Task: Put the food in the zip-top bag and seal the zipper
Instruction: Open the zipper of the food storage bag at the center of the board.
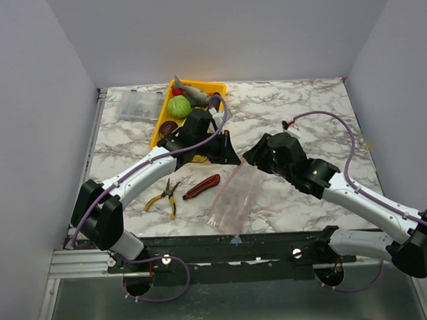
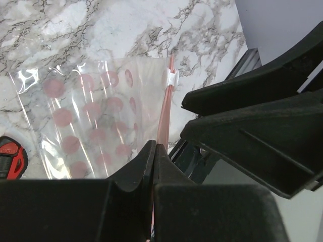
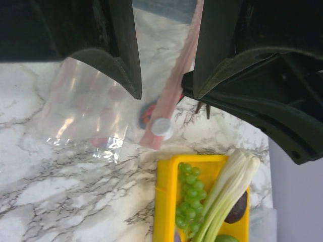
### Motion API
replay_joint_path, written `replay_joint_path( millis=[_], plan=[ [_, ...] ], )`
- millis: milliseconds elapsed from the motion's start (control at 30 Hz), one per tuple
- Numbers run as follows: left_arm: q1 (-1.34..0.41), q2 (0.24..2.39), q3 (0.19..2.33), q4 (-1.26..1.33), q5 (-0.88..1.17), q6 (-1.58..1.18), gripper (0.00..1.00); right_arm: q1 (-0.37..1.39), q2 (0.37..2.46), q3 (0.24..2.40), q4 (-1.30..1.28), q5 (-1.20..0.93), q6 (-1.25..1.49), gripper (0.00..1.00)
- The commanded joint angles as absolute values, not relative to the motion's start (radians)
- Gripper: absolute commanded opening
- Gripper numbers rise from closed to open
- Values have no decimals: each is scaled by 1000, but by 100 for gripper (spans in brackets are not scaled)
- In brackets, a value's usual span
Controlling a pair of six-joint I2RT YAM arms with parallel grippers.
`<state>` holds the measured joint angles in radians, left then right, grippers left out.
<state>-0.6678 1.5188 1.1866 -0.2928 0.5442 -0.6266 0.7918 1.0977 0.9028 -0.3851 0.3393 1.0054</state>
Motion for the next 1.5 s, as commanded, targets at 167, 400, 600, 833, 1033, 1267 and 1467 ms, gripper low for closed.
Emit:
replay_joint_path(
  millis=[167,400,600,833,1033,1267,1467],
  plan=[
    [-687,1483,1203,-332,458,-648,0,791,1189,1001,-439,318,1027,47],
    [-692,1488,1207,-354,412,-655,0,791,1229,989,-467,299,1031,43],
    [-691,1504,1208,-353,417,-650,0,791,1235,961,-454,286,1029,34],
    [-681,1465,1187,-304,458,-626,0,793,1250,979,-475,296,1002,24],
    [-681,1445,1174,-264,472,-647,0,792,1287,984,-452,245,961,28],
    [-681,1458,1170,-262,473,-672,0,831,1373,1058,-481,178,925,29],
    [-681,1447,1181,-302,398,-658,0,838,1312,1037,-555,273,929,7]
  ],
)
